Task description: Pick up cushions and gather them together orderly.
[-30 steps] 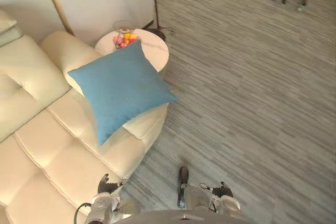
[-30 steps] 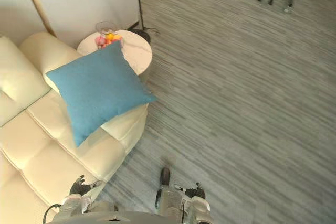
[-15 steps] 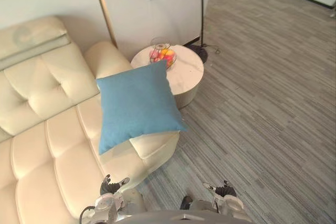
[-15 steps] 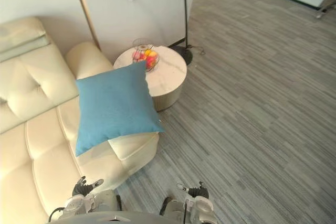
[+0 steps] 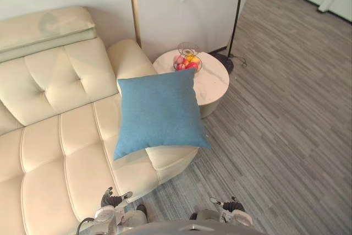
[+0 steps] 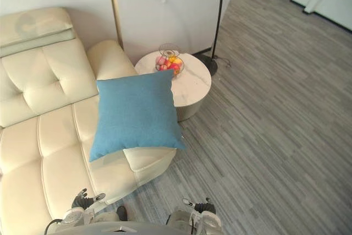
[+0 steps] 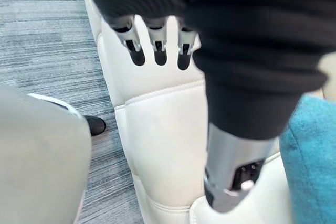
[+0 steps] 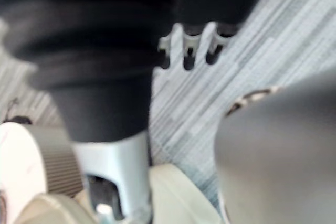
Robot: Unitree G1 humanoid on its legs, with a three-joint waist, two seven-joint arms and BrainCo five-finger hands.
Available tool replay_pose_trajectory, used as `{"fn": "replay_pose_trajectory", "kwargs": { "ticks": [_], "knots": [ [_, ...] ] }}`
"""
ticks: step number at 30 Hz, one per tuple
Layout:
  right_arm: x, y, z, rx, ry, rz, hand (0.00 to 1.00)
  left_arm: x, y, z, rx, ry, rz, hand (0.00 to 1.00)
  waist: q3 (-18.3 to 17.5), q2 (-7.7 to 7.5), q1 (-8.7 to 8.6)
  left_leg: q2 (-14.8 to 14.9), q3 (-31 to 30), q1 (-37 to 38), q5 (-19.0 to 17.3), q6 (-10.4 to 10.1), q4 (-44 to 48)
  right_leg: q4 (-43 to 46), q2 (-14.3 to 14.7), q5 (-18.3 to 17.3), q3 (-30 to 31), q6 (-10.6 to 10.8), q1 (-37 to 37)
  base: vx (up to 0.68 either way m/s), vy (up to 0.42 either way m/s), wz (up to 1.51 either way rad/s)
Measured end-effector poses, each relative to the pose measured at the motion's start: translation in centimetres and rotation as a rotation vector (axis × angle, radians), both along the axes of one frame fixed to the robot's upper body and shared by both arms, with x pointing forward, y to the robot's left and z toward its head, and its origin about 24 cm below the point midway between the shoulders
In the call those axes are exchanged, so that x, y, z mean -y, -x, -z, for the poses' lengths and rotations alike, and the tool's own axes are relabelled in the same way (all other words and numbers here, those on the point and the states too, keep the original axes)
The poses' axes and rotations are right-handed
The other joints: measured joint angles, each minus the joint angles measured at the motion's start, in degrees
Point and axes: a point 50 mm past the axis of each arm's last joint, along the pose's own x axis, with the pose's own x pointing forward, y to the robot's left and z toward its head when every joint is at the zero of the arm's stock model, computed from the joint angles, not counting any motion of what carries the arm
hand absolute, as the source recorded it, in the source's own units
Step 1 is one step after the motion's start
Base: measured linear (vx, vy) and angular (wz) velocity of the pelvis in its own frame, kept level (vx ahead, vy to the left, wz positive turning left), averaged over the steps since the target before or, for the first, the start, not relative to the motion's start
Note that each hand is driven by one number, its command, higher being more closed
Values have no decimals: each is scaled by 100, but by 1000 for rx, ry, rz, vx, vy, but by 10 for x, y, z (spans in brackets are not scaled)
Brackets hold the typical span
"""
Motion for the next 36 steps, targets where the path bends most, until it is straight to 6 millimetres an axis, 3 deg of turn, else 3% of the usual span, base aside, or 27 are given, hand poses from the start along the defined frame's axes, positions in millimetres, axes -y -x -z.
{"fn": "replay_pose_trajectory", "kwargs": {
  "ticks": [1,2,3,4,8,11,14,17,19,22,25,30,31,33,34,36],
  "knots": [
    [-3,0,0,5,-3,-13,0,0,-1,0,3,0,-1,0,5,-44,16,8,-152,-23,-10,-26,13,-382,166,-104,344,0,12,-88,-92,67],
    [-4,2,0,1,-5,-11,0,-1,-1,-1,5,-3,-1,0,0,-99,20,-64,-228,-57,-2,-75,3,-932,215,35,474,51,105,-81,-94,63],
    [-5,3,1,-3,-8,-10,0,-3,-1,-1,5,-7,-3,0,-14,-165,28,-133,-245,-65,7,-90,-5,-1143,178,135,519,54,115,-62,-89,56],
    [-6,6,2,-6,-18,3,0,-5,0,-1,5,-12,-11,0,-41,-251,20,-267,-342,-82,39,-119,-10,-1216,73,277,593,196,90,45,-114,39],
    [7,4,-1,1,14,15,0,7,12,4,-22,27,-68,0,-257,104,43,-26,-335,141,305,-291,-544,-1714,321,377,391,202,259,87,-96,12],
    [11,5,-2,4,18,47,0,3,12,3,-21,20,-84,0,-319,73,46,144,-350,216,345,-366,-631,-2213,523,561,352,193,599,117,-63,-2],
    [26,-13,-17,104,70,62,0,-6,10,1,-12,-3,-83,0,-374,4,31,157,-352,250,334,-382,-653,-2426,557,741,361,177,738,127,-6,-3],
    [64,-45,-56,286,223,43,0,-32,1,-9,38,-80,-81,0,-405,-73,28,82,-348,304,314,-355,-690,-2597,527,801,366,199,818,117,33,1],
    [78,-62,-77,371,296,12,0,-55,-8,-21,87,-147,-88,0,-417,-77,26,50,-348,297,291,-337,-691,-2653,503,815,376,210,827,27,36,-1],
    [82,-79,-95,457,331,-14,0,-76,-21,-36,149,-217,-102,0,-423,-66,15,35,-360,215,290,-335,-691,-2730,499,854,371,201,790,0,0,0],
    [78,-87,-100,488,332,-48,0,-77,-31,-41,186,-228,-105,0,-428,-37,21,22,-411,82,301,-321,-685,-2735,490,873,351,204,679,-19,-1,8],
    [65,-125,-125,620,298,-86,0,-60,-79,-63,340,-200,-38,0,-200,72,2,-33,-605,-538,464,-281,-622,-2837,443,1070,179,193,238,-72,3,19],
    [60,-140,-137,675,296,-103,0,-51,-103,-75,406,-195,-6,0,32,110,-9,-41,-681,-781,501,-281,-505,-2849,428,1138,77,177,117,-113,-3,29],
    [51,-155,-151,742,281,-125,0,-38,-130,-90,484,-182,27,0,172,147,14,-38,-782,-1159,547,-297,-370,-2842,429,1210,-9,148,-141,-124,-14,33],
    [42,-172,-167,808,277,-153,0,-26,-151,-107,567,-170,61,0,383,175,7,-30,-843,-1392,615,-306,-315,-2766,429,1234,-86,125,-338,-169,-34,25],
    [28,-192,-188,884,269,-189,0,-9,-176,-126,643,-159,117,0,464,197,34,-26,-878,-1783,724,-316,-295,-2648,429,1270,-92,96,-754,-131,-29,12]
  ]
}}
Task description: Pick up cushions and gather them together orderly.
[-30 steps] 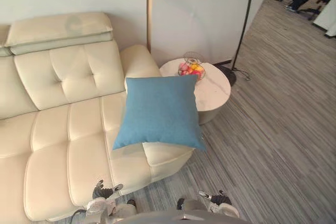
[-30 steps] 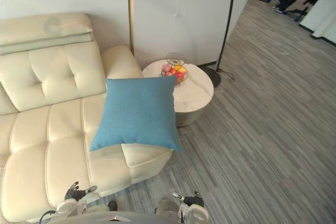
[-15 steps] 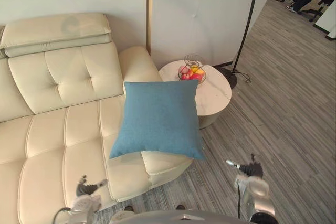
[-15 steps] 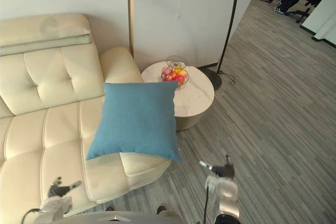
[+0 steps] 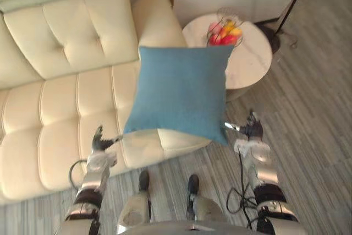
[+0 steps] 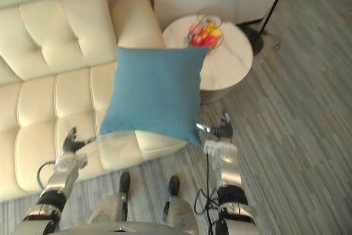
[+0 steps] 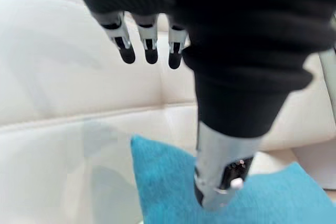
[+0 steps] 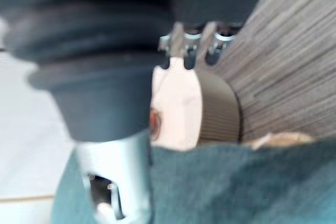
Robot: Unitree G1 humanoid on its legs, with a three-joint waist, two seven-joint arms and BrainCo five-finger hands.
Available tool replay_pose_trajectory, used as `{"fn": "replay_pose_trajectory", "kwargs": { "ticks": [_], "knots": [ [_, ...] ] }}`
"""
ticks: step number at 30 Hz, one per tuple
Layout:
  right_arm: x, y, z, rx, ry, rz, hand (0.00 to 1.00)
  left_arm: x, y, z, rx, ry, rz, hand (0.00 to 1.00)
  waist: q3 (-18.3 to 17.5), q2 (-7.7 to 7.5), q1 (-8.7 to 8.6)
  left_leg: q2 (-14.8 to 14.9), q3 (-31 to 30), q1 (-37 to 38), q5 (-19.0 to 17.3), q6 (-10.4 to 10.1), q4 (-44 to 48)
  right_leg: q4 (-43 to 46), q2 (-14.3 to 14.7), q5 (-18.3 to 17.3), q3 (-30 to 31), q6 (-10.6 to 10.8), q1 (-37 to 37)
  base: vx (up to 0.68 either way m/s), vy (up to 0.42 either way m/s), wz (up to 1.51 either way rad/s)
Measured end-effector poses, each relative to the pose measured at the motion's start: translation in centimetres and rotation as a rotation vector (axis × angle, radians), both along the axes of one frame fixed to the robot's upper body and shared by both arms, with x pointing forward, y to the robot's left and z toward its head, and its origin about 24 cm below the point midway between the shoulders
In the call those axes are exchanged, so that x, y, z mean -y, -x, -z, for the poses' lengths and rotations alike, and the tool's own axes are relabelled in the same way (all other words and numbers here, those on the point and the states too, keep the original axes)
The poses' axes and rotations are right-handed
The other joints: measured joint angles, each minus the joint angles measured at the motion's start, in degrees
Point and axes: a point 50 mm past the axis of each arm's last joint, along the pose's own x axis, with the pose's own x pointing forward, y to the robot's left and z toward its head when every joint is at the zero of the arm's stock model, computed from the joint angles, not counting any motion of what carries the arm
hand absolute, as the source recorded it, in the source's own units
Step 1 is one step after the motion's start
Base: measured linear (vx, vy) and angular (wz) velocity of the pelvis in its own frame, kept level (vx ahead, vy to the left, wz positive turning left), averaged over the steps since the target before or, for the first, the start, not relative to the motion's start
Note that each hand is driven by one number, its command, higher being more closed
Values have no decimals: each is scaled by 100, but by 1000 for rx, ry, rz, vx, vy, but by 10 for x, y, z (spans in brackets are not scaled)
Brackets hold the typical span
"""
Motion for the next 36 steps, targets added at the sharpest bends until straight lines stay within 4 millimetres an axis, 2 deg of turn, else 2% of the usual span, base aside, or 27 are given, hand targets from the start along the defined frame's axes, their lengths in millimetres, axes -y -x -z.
{"fn": "replay_pose_trajectory", "kwargs": {
  "ticks": [1,2,6,7,8,11,16,20,23,25,27,29,30,31,32,34,36],
  "knots": [
    [-3,-5,-6,19,2,-10,0,5,-6,-6,19,-4,20,0,68,9,-4,-2,-15,-45,26,0,-2,26,-4,7,-11,-4,-50,-104,-22,8],
    [-11,-17,-22,68,13,-37,0,17,-24,-24,77,-13,69,0,252,18,-3,-9,-31,-179,92,3,-2,157,-26,5,-13,-5,-239,-116,-20,6],
    [-27,-40,-57,166,45,-82,0,44,-59,-66,200,-46,170,0,468,45,-5,-49,-28,-613,263,12,-13,477,-98,1,23,-6,-823,-113,-3,1],
    [-33,-44,-66,189,51,-97,100,50,-67,-76,223,-60,186,0,550,48,-8,-57,-4,-665,304,4,-30,550,-117,1,52,-6,-937,-96,-2,-10],
    [-41,-50,-76,216,63,-115,100,56,-74,-86,242,-67,201,100,602,50,-15,-54,59,-748,349,6,-59,646,-135,1,111,-7,-1113,-95,-8,-13],
    [-53,-56,-88,242,78,-136,100,60,-81,-97,268,-70,207,100,615,67,-27,-54,166,-898,431,6,-126,785,-161,10,220,-16,-1405,-77,-16,-16],
    [-52,-56,-93,256,81,-136,100,58,-84,-107,301,-70,201,100,617,69,-20,-17,263,-914,405,-47,-137,856,-169,9,259,-22,-1477,-26,-8,-4],
    [-54,-43,-98,319,41,-148,100,62,-84,-125,381,-28,210,100,616,69,21,34,467,-902,395,-57,-143,860,-169,8,284,-21,-1480,5,-7,-2],
    [-54,-33,-88,314,20,-150,100,63,-78,-132,432,-16,221,100,614,71,52,20,557,-771,419,-27,-146,856,-182,-16,331,-24,-1370,47,-4,-6],
    [-53,-21,-71,276,0,-142,100,66,-68,-129,453,6,232,100,609,73,33,19,644,-551,413,-34,-184,834,-189,-77,325,-17,-1139,88,-6,5],
    [-54,3,-51,247,-35,-132,100,69,-48,-119,469,50,237,100,595,72,24,27,697,-262,316,-57,-207,814,-185,-174,307,-14,-843,91,-10,4],
    [-53,13,-43,227,-48,-126,100,69,-39,-111,457,71,232,100,586,78,7,25,697,-131,276,-58,-223,789,-180,-209,303,3,-705,87,-4,0],
    [-52,26,-30,189,-61,-120,100,71,-25,-96,423,102,224,100,540,103,-16,20,697,101,237,-74,-323,716,-167,-243,293,23,-484,80,2,1],
    [-52,30,-24,170,-58,-121,100,72,-19,-90,406,115,220,100,478,107,-29,17,695,167,237,-74,-376,690,-156,-257,286,33,-426,126,4,3],
    [-50,39,-12,127,-52,-124,100,74,-8,-76,368,143,207,100,312,145,-53,7,682,259,259,-44,-460,616,-135,-262,261,37,-333,91,3,3],
    [-49,48,-3,94,-59,-124,100,76,5,-67,343,169,199,100,185,186,-93,-2,649,406,266,-36,-519,503,-129,-264,208,41,-135,140,11,11],
    [-50,57,-2,93,-62,-118,100,76,18,-66,354,182,192,100,135,241,-155,-12,527,575,263,-39,-528,403,-128,-277,93,56,134,100,10,24]
  ]
}}
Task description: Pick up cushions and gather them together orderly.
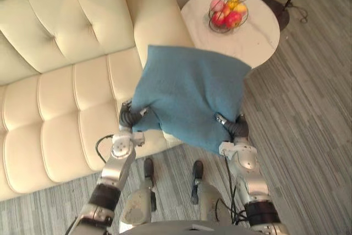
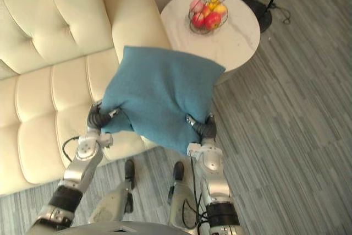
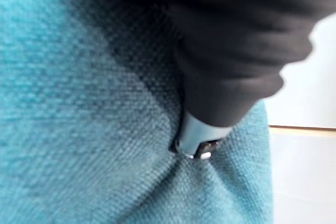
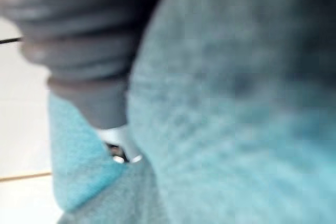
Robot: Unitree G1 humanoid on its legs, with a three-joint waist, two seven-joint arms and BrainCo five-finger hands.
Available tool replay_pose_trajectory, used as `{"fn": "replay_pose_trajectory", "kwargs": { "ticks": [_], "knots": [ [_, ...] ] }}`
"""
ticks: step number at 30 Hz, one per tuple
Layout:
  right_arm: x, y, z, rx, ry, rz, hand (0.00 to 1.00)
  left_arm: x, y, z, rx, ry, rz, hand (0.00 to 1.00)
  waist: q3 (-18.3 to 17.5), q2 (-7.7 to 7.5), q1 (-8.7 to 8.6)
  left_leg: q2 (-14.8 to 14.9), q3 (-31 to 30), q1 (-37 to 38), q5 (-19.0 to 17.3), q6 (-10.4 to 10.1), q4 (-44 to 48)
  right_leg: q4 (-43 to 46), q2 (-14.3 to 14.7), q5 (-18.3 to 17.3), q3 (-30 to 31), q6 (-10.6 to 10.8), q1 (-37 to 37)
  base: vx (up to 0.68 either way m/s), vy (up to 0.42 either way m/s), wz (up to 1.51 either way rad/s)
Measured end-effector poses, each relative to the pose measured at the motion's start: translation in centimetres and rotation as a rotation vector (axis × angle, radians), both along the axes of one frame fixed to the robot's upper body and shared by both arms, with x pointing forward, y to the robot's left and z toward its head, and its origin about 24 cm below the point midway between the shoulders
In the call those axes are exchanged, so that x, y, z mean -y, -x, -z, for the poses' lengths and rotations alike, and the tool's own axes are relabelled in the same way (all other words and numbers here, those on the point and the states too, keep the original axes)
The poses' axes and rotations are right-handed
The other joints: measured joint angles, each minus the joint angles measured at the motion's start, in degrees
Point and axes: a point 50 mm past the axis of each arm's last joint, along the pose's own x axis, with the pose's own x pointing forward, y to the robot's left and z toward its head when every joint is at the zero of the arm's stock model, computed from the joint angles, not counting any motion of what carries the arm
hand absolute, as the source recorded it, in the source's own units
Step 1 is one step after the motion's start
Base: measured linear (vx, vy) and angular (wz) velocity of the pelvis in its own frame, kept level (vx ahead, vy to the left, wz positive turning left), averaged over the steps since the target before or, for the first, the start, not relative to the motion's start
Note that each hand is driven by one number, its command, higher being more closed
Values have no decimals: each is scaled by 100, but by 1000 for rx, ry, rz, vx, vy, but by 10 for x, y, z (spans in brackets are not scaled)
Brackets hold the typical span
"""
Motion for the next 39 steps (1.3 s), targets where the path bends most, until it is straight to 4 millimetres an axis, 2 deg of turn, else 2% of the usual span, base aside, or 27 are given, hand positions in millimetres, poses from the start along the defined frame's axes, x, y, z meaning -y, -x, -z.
{"fn": "replay_pose_trajectory", "kwargs": {
  "ticks": [3,8,10,13,15,16,18,19,21,22,23,25,26,27,28,29,30,32,33,34,35,36,37,38,39],
  "knots": [
    [-5,13,0,7,3,-19,100,-4,21,-2,20,27,-32,100,-227,53,-17,7,-86,165,0,0,-1,-137,18,-9,-107,-4,280,65,3,17],
    [-21,32,4,-5,-1,-80,100,-15,53,-4,25,59,-103,100,-608,256,-6,33,-327,414,-49,-10,-8,-316,51,-44,-356,-9,743,-2,8,22],
    [-25,40,3,-1,-8,-104,100,-19,65,-6,33,65,-118,100,-774,260,38,42,-376,434,-55,-11,-7,-343,58,-45,-418,-8,818,-14,8,16],
    [-26,49,-1,19,-16,-106,100,-20,72,-8,48,70,-120,100,-820,238,82,25,-636,367,-69,-40,40,-258,36,-115,-681,-8,941,-73,-1,50],
    [-24,55,-14,70,-18,-90,100,-18,74,-16,80,82,-111,100,-813,189,137,-89,-1079,-191,-205,6,725,290,-139,-373,-1212,-18,804,-88,-6,107],
    [-24,55,-15,76,-18,-90,100,-18,75,-17,85,83,-112,100,-816,183,140,-100,-1099,-259,-272,32,808,388,-166,-421,-1277,-25,766,-110,5,110],
    [-24,55,-24,115,-14,-84,100,-17,76,-24,113,111,-111,100,-824,179,137,18,-657,-610,-536,299,1041,739,-332,-597,-1849,-15,724,-114,20,134],
    [-22,53,-30,141,-8,-71,100,-16,75,-25,124,121,-113,100,-834,122,141,148,-139,-754,-722,513,1086,702,-558,-588,-2146,-25,758,-95,81,140],
    [-22,46,-37,180,1,-62,100,-14,74,-26,134,143,-116,100,-824,95,170,432,771,-1044,-850,625,1647,749,-804,-586,-2503,-19,770,-88,160,117],
    [-20,45,-39,192,4,-53,100,-13,72,-24,131,158,-112,100,-792,45,159,620,1216,-1072,-867,657,1977,758,-955,-565,-2715,16,892,-58,215,129],
    [-16,44,-40,196,8,-41,100,-10,72,-21,120,170,-103,100,-829,82,137,942,1669,-978,-908,686,2279,705,-1104,-491,-2966,142,1105,-12,203,102],
    [-14,44,-39,197,9,-40,100,-8,72,-18,113,183,-103,100,-932,197,119,1250,1987,-862,-949,637,2294,630,-1166,-374,-3081,342,1179,16,299,74],
    [-12,42,-34,188,-2,-36,100,-7,69,-17,115,184,-96,100,-1002,209,25,1182,2225,-909,-738,378,2306,537,-1287,-309,-3164,440,1221,35,426,67],
    [-13,38,-26,157,-34,-34,100,-10,66,-15,115,164,-91,100,-1031,15,-3,885,2228,-976,-696,471,2154,206,-1348,-129,-2987,368,1197,27,352,62],
    [-15,38,-24,150,-50,-32,100,-11,65,-15,117,154,-88,100,-1045,-56,-26,785,2212,-1030,-691,504,2119,49,-1344,-71,-2906,375,1193,-1,336,47],
    [-17,37,-19,132,-85,-18,100,-13,62,-14,113,140,-80,100,-1020,-203,-16,609,2183,-1116,-766,616,2186,-227,-1354,63,-2740,368,1212,-19,291,41],
    [-19,37,-15,118,-101,-14,100,-16,62,-10,94,135,-86,100,-1029,-268,-3,531,2181,-1170,-898,677,2347,-304,-1374,139,-2628,377,1229,-8,325,30],
    [-22,37,-8,89,-117,-19,100,-18,63,-1,60,130,-96,100,-1028,-278,36,521,2174,-1303,-1243,749,2812,-234,-1465,163,-2508,365,1249,7,257,0],
    [-23,37,-3,68,-120,-31,100,-19,63,2,43,127,-95,100,-1016,-287,68,489,2177,-1355,-1471,765,3038,180,-1652,120,-2363,309,1069,12,276,-11],
    [-23,37,1,48,-120,-37,100,-19,63,4,35,122,-83,100,-1000,-304,59,420,2210,-1351,-1583,840,3098,742,-1866,52,-2182,81,802,20,338,-10],
    [-23,36,2,41,-120,-35,100,-18,63,4,36,119,-73,100,-938,-323,26,356,2229,-1304,-1640,910,3078,1328,-2017,-8,-1932,-407,501,17,271,-4],
    [-23,36,3,37,-120,-37,100,-19,63,4,36,117,-72,100,-890,-328,-10,338,2232,-1255,-1656,934,3045,1608,-2046,-27,-1730,-616,350,26,212,1],
    [-24,34,7,22,-124,-43,100,-21,63,5,34,107,-73,100,-783,-370,-96,306,2200,-1114,-1661,943,2928,2106,-1907,-320,-1208,-528,100,33,111,6],
    [-25,34,9,11,-144,-48,100,-23,63,5,30,98,-74,100,-714,-410,-155,273,2182,-927,-1660,944,2666,2375,-1432,-734,-759,-337,-122,45,71,6],
    [-25,34,8,12,-145,-52,100,-23,63,5,28,96,-73,100,-694,-421,-172,252,2182,-848,-1659,943,2557,2364,-1248,-838,-675,-284,-179,96,19,5]
  ]
}}
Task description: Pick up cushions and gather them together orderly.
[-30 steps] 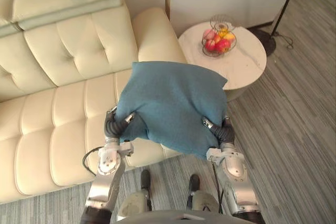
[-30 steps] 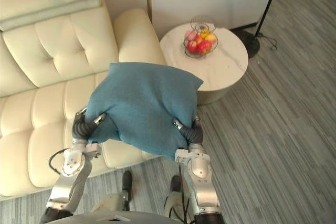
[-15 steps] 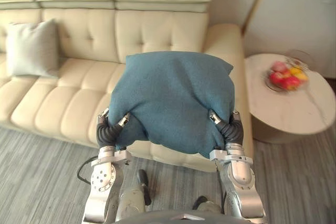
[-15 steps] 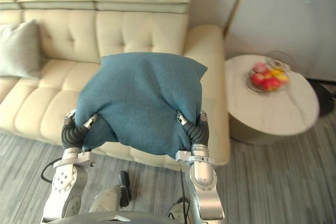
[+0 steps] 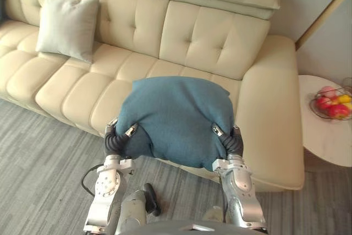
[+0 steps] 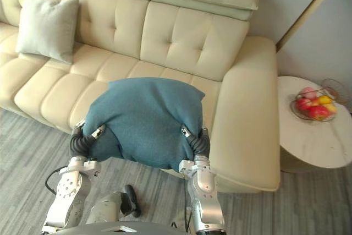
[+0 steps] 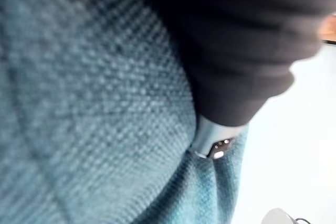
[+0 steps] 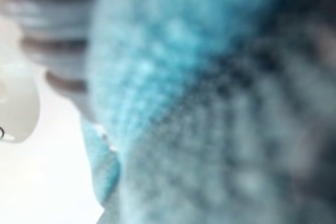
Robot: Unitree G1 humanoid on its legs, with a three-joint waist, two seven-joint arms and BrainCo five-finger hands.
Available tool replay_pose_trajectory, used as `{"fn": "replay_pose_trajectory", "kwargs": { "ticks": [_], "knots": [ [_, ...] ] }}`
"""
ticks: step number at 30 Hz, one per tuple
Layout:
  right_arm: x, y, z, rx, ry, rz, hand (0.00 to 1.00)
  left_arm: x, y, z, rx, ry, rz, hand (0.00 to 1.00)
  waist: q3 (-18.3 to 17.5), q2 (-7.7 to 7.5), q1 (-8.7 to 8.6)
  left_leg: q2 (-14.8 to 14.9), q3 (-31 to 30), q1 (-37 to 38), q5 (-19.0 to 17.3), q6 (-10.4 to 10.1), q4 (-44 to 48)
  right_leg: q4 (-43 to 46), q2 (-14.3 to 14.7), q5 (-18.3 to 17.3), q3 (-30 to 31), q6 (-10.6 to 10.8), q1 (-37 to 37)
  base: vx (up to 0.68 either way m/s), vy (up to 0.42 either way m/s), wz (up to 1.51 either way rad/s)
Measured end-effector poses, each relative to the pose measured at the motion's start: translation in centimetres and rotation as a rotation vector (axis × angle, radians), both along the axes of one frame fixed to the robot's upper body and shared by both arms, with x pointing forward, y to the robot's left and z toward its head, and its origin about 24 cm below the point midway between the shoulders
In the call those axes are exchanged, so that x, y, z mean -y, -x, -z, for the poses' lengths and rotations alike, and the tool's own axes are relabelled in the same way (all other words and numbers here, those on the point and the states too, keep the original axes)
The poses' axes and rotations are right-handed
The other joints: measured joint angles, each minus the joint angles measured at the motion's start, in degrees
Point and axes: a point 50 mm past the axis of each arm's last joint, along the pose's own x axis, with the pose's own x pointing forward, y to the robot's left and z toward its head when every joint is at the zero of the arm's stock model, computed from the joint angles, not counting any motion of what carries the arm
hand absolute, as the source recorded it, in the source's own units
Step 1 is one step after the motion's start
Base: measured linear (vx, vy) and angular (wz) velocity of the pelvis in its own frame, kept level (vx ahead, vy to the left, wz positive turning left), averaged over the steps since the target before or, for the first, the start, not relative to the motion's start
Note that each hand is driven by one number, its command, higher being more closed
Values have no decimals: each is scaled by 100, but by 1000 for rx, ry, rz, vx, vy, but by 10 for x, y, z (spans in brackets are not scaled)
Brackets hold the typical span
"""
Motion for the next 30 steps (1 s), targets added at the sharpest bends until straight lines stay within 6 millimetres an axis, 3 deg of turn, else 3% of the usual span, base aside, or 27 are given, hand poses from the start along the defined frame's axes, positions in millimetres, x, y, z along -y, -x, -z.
{"fn": "replay_pose_trajectory", "kwargs": {
  "ticks": [1,3,5,8,9,10,11,13,15,16,17,20,22,23,24,25,26,28,30],
  "knots": [
    [0,-1,0,4,-8,-7,100,0,0,1,-5,-5,10,100,16,-8,-60,-80,1,201,3,-4,-320,-206,497,-177,-30,13,-129,102,2,1],
    [2,-1,-1,9,-4,-20,100,1,0,0,-3,-15,16,100,49,18,-158,-154,24,424,14,8,-582,-705,1025,-182,-140,-48,-250,143,-19,3],
    [3,-2,-2,11,2,-24,100,1,-1,0,1,-21,26,100,63,43,-234,-209,13,601,53,10,-780,-1310,1299,26,-330,-76,-350,174,-43,9],
    [10,1,-2,11,10,-16,100,7,-1,0,4,-20,59,100,60,29,-456,-467,-274,823,128,-108,-941,-1857,1278,625,-179,-171,-404,233,-104,48],
    [12,4,-1,2,14,-13,100,9,-1,0,1,-17,69,100,60,50,-489,-502,-437,877,140,-190,-856,-1826,1272,917,-80,-369,-298,252,-141,68],
    [13,5,0,-3,16,-12,100,11,-1,0,1,-13,74,100,51,114,-485,-459,-514,855,115,-235,-772,-1767,1294,900,-133,-357,-282,341,-183,51],
    [14,7,1,-8,13,-10,100,14,-1,-1,6,-5,79,100,50,245,-459,-289,-653,784,29,-371,-507,-1655,1331,774,-373,-383,-200,319,-141,45],
    [15,10,-4,10,16,-7,100,17,-1,-1,6,15,75,100,56,309,-392,-62,-726,758,-75,-524,-132,-1688,1470,668,-513,-438,6,375,-156,29],
    [16,19,-14,47,22,-5,100,18,3,3,-13,32,64,100,76,334,-235,285,-494,718,-152,-507,806,-1983,1681,547,-496,-439,525,306,-107,-8],
    [15,24,-24,82,27,-14,100,17,8,6,-29,43,53,100,76,352,-159,612,-387,487,-229,-473,1777,-2195,1776,460,-412,-459,883,177,-19,-25],
    [14,25,-28,99,29,-19,100,16,10,7,-34,49,49,100,63,366,-113,716,-380,414,-311,-456,1983,-2217,1804,425,-331,-465,943,221,36,-63],
    [13,25,-45,180,33,-22,100,17,13,-6,25,73,41,100,27,389,93,945,-628,116,-681,-452,1579,-2241,1821,349,280,-477,906,188,105,-81],
    [13,25,-44,176,33,-22,100,17,13,-8,35,75,42,100,18,402,153,920,-961,101,-653,-552,1150,-2229,1806,412,518,-376,907,187,208,-88],
    [14,26,-43,171,34,-21,100,17,14,-7,31,74,43,100,-4,474,166,905,-1243,204,-320,-646,447,-2179,1843,410,677,-282,892,162,248,-75],
    [14,26,-43,169,36,-21,100,17,14,-6,29,76,44,100,-29,540,152,934,-1301,265,45,-602,205,-2171,1896,397,719,-207,881,210,342,-86],
    [14,26,-41,160,36,-23,100,17,15,-5,20,78,42,100,-46,602,141,1005,-1392,332,257,-1114,94,-2168,1958,362,859,-67,881,187,268,-58],
    [12,29,-37,141,20,-15,100,15,16,-3,10,70,44,100,-45,434,87,852,-1260,444,234,-1123,-9,-2171,1808,383,947,25,842,168,252,-53],
    [10,31,-35,129,3,-10,100,13,18,-1,0,60,44,100,-52,294,92,721,-1054,538,199,-1057,-96,-2183,1656,395,1013,48,804,101,176,-37],
    [8,31,-34,128,3,-18,100,10,21,1,-13,51,39,100,-71,254,108,655,-915,570,152,-976,-118,-2239,1586,445,1122,119,769,47,127,-29]
  ]
}}
